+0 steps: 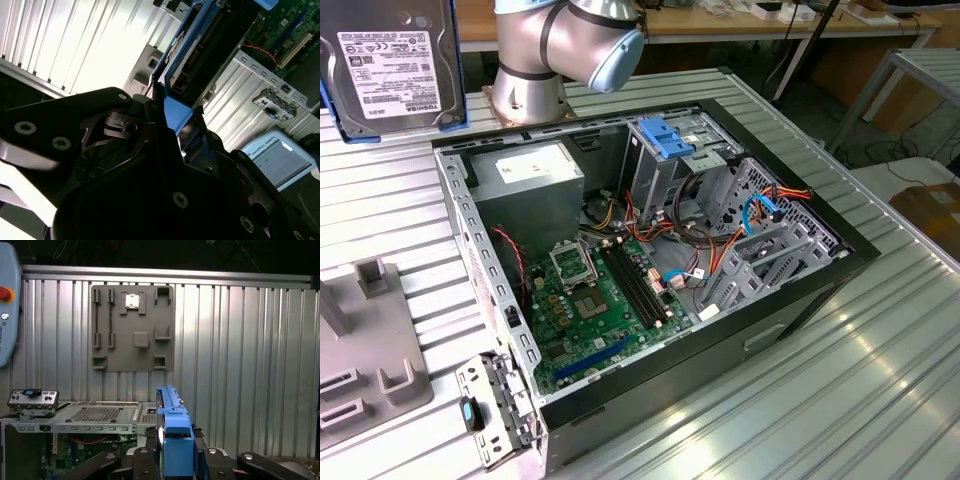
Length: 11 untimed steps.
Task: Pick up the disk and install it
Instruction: 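Pick up the disk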
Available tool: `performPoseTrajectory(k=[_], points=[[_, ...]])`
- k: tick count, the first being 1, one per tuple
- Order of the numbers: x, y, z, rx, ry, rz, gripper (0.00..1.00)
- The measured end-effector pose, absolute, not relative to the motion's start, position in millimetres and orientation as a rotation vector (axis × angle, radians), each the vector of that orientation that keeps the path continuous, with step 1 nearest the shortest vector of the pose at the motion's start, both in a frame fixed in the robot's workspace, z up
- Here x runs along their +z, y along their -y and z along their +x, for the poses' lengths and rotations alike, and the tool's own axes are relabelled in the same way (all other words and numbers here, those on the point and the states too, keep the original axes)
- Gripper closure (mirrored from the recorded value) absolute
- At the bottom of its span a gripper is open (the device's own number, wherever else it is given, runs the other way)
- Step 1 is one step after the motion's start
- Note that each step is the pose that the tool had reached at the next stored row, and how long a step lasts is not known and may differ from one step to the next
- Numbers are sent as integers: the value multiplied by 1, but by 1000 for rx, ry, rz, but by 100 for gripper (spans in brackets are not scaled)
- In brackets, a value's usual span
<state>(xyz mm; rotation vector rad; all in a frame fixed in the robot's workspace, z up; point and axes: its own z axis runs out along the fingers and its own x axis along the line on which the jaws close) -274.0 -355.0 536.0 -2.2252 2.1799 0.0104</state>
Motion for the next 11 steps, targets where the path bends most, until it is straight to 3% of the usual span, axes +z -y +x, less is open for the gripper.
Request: performPoseTrajectory(k=[11], points=[[536, 355, -209, 10, -2180, -2225, 63]])
